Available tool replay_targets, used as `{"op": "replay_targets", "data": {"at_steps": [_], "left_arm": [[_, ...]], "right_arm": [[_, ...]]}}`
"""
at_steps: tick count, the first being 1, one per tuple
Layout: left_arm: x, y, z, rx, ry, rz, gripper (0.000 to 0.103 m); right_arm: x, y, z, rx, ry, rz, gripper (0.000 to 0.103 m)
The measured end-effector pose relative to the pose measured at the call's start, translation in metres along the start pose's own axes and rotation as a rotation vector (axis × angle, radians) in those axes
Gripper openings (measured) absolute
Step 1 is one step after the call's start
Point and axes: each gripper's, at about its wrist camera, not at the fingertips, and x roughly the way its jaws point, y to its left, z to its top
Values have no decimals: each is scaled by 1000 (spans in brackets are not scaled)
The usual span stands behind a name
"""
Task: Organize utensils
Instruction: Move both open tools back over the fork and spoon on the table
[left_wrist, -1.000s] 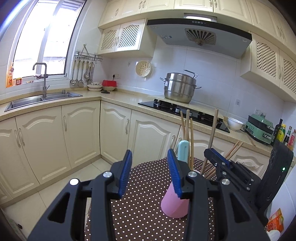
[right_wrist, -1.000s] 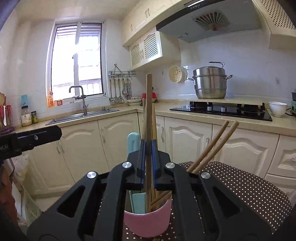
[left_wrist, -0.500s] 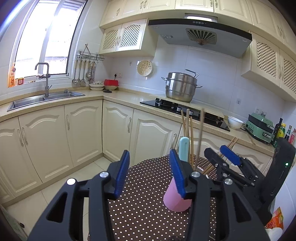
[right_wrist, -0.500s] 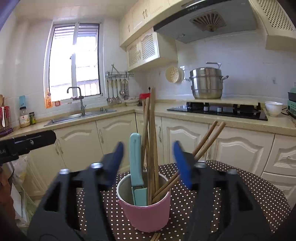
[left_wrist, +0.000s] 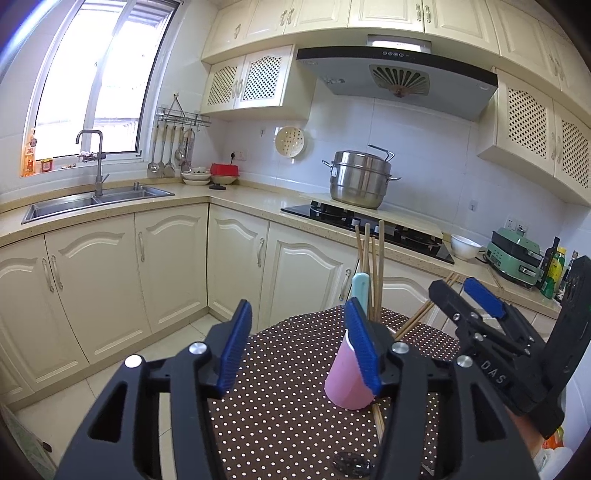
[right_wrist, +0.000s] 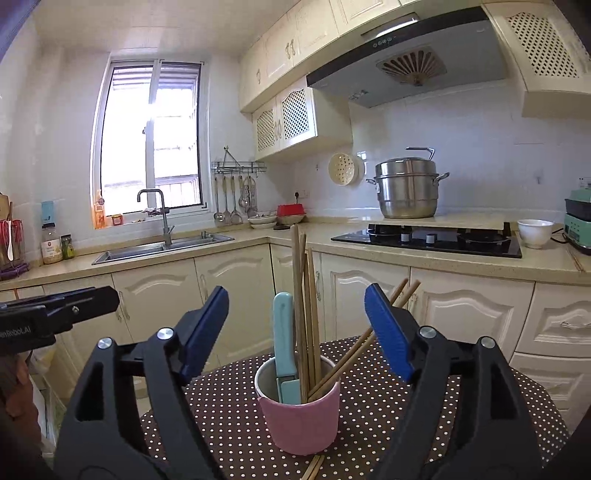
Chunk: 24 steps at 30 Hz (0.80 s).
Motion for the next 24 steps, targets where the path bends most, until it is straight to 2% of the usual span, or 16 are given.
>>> {"op": "replay_targets", "data": {"at_steps": [6, 14, 24], "left_arm": [[-18, -8, -5, 19, -6, -5, 59], [-34, -13, -15, 38, 8, 11, 60], [-38, -15, -34, 50, 83, 1, 61]], "right_arm": [[-24, 2, 7, 7, -12, -32, 82], [-55, 13, 8, -18, -25, -63, 87], [-78, 25, -6, -75, 14, -99, 89]]}}
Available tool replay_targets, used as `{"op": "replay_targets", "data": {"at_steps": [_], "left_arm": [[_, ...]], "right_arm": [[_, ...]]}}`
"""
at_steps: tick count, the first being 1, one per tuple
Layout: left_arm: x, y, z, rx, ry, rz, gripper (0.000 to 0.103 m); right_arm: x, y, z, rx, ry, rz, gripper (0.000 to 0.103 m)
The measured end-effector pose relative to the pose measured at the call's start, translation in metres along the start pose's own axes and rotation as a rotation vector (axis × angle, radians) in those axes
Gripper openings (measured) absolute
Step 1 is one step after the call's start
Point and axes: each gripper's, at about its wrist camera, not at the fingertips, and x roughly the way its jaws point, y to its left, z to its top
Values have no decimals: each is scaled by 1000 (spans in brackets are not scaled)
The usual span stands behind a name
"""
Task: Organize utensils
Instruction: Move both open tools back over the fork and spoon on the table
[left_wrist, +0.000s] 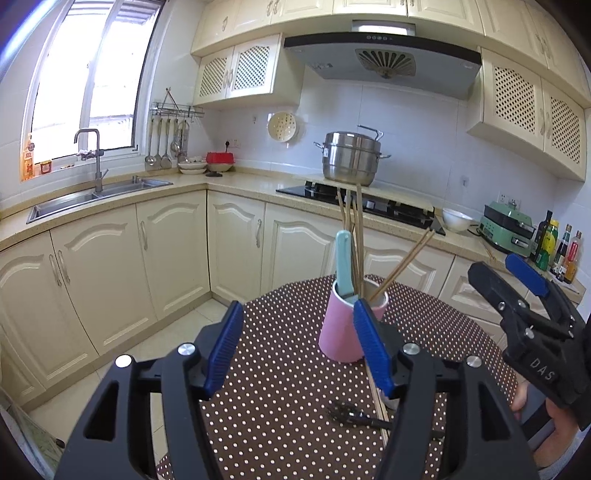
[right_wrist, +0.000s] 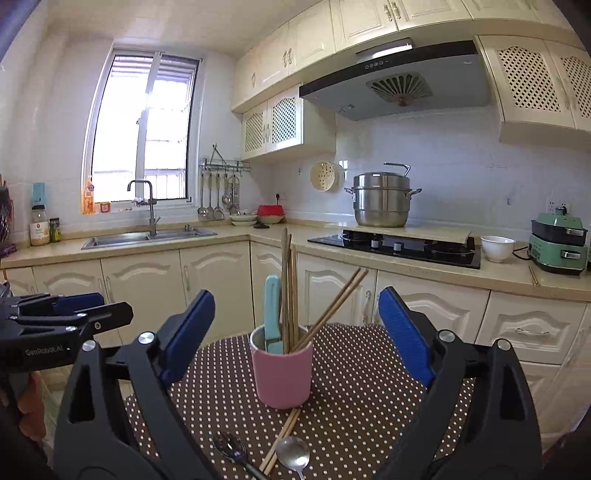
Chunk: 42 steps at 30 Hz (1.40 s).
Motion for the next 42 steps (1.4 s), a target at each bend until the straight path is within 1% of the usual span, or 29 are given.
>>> {"op": "replay_targets", "data": {"at_steps": [6, 8, 11, 13, 15, 16, 20, 25, 28, 31, 33, 35, 38, 40, 42], "left_arm": [[10, -4, -18, 4, 92, -12, 61], [16, -4, -25, 6, 137, -18, 61], [26, -2, -36, -5, 207, -32, 61], [33, 1, -42, -23, 254, -45, 61], [38, 6, -48, -45, 292, -50, 61], [41, 8, -51, -56, 308, -55, 61], [50, 11, -63, -71, 360, -62, 61], [59, 10, -72, -87, 404, -66, 61], [62, 10, -76, -90, 419, -71, 61], [65, 5, -79, -92, 442, -93, 61], [67, 3, -80, -100, 464, -114, 61], [72, 1, -83, -120, 499, -141, 61], [79, -6, -87, -137, 541, -156, 60], [88, -14, -90, -156, 582, -179, 60], [99, -22, -94, -182, 622, -191, 60]], "right_arm": [[1, -6, -25, 13, 106, 4, 89], [4, -9, -35, 15, 150, 1, 89], [10, -14, -50, 14, 243, 10, 89], [18, -18, -62, 9, 326, 12, 89], [21, -21, -73, 8, 386, 21, 89], [25, -23, -79, 5, 434, 28, 89], [29, -27, -101, -13, 532, 40, 89], [35, -27, -122, -35, 633, 92, 89], [37, -23, -127, -60, 648, 96, 89], [44, -26, -129, -33, 667, 97, 89], [49, -26, -129, -45, 683, 96, 86], [58, -26, -129, -63, 722, 100, 82], [64, -31, -129, -79, 735, 80, 82], [66, -38, -130, -53, 747, 95, 82], [64, -42, -132, -45, 749, 92, 82]]}}
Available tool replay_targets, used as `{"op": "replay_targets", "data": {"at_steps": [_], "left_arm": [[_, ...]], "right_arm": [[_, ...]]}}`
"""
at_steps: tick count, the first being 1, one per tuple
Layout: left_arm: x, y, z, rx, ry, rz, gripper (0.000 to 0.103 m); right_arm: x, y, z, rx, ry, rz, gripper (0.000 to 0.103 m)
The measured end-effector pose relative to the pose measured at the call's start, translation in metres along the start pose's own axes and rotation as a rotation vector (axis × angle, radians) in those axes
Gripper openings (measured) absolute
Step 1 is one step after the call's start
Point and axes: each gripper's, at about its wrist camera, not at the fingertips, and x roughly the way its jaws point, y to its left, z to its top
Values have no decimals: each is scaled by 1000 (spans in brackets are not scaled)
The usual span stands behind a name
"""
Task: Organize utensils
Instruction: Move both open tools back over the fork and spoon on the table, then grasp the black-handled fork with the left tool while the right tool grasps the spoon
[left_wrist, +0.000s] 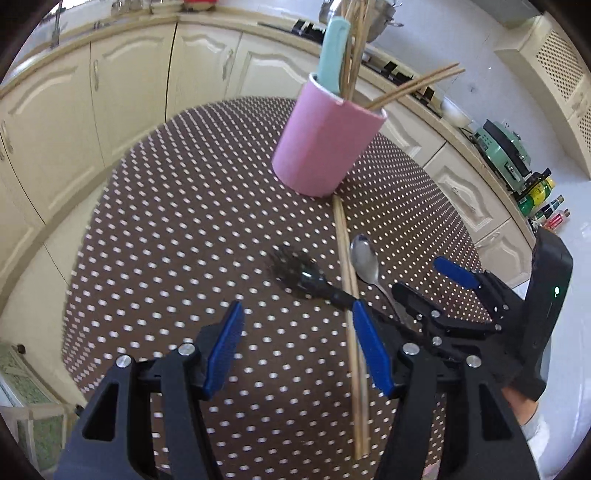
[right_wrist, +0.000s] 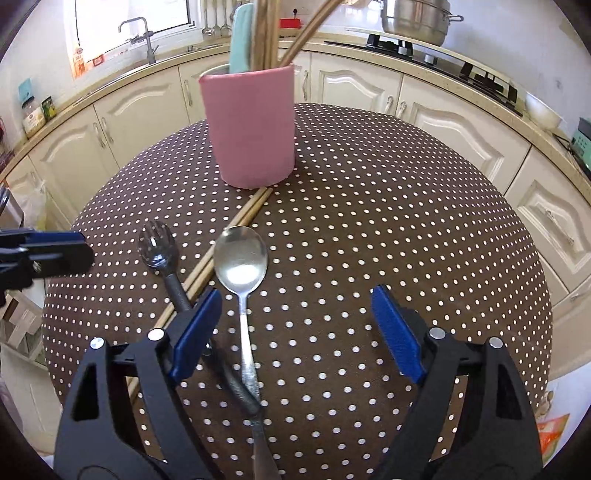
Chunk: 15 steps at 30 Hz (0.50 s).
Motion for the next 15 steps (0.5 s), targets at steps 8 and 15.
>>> {"op": "replay_targets", "data": {"at_steps": [8, 15], "left_arm": [[48, -16, 12, -99, 98, 48, 48], [64, -38, 23, -66, 88, 143, 45]], "right_arm": [[6, -9, -13, 30, 5, 40, 82], [7, -14, -11, 36, 2, 84, 82]]}}
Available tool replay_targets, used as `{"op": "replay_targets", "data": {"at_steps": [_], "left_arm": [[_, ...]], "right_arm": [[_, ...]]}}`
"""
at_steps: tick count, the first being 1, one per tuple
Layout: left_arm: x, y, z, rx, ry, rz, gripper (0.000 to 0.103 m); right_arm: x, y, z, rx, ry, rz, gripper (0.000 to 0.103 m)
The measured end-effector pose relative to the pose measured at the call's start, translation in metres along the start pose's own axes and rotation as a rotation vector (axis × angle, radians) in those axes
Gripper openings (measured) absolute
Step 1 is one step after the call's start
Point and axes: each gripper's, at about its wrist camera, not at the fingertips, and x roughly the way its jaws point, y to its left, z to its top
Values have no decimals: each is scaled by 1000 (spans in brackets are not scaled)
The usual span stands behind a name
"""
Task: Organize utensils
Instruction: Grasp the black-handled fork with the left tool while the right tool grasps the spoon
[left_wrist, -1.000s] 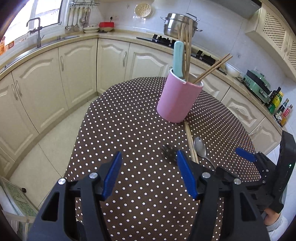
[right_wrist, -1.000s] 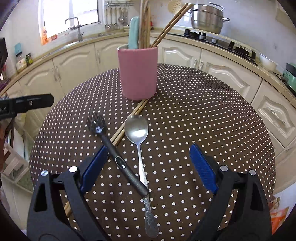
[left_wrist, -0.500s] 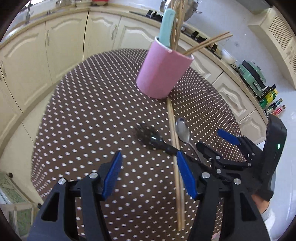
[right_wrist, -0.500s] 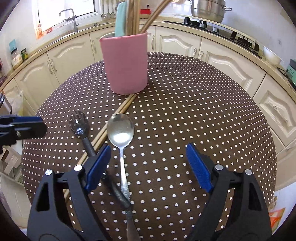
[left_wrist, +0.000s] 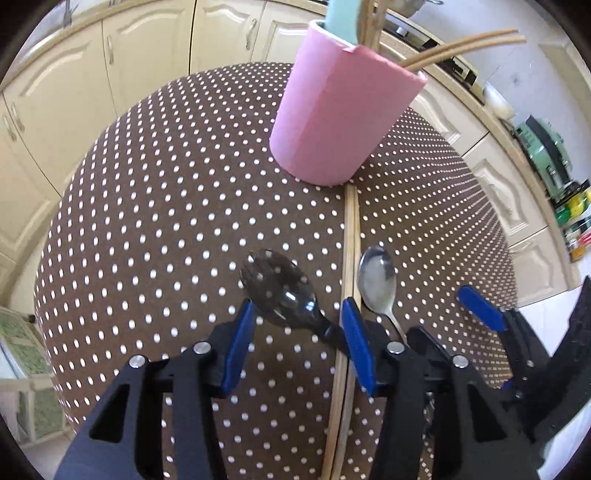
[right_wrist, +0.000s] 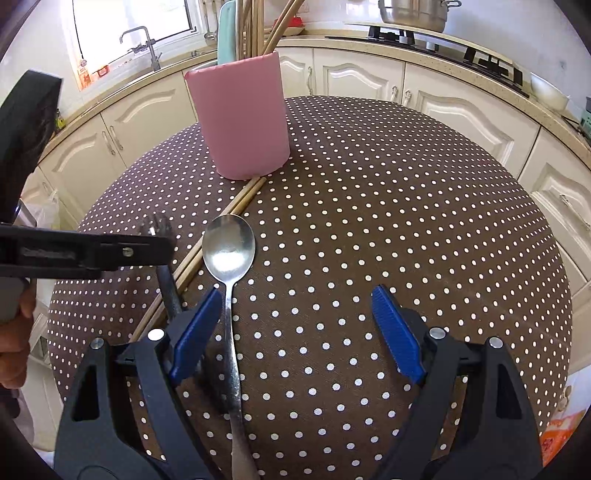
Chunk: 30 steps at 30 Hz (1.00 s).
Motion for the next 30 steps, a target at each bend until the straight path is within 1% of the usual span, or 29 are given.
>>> {"op": "replay_targets", "data": {"at_steps": [2, 6, 9, 12, 15, 18, 19, 21, 23, 24, 25, 28, 30], "left_arm": [[2, -5, 2, 20, -14, 36, 36], [2, -1, 6, 37, -26, 27, 26], [-1, 7, 6, 73, -24, 24, 20], [-5, 15, 6, 128, -14, 25, 18], [-12, 26, 2, 172, 5, 29, 18], [-17, 29, -2, 227, 31, 34, 18], [-19, 30, -3, 248, 45, 39, 19], [-20, 32, -6, 257, 61, 51, 19], [-21, 32, -8, 283, 63, 69, 20], [-21, 30, -10, 295, 62, 84, 22], [-19, 25, -12, 312, 61, 98, 23], [-10, 0, -18, 382, 38, 164, 25], [-10, 0, -21, 392, 21, 168, 25]], "right_arm": [[1, -1, 1, 1, 5, 7, 82], [5, -1, 4, -11, 20, 8, 82], [8, 4, 5, -34, 40, 0, 82], [12, 11, 7, -73, 70, -11, 82], [16, 17, 11, -116, 113, -16, 82], [22, 23, 18, -158, 184, -17, 81], [25, 25, 23, -176, 222, -15, 79], [29, 29, 30, -207, 282, -4, 70], [32, 35, 39, -239, 357, 15, 56], [35, 37, 43, -248, 385, 23, 53], [38, 39, 47, -257, 414, 28, 47], [46, 44, 55, -273, 472, 28, 39], [51, 47, 61, -284, 499, 30, 36]]}}
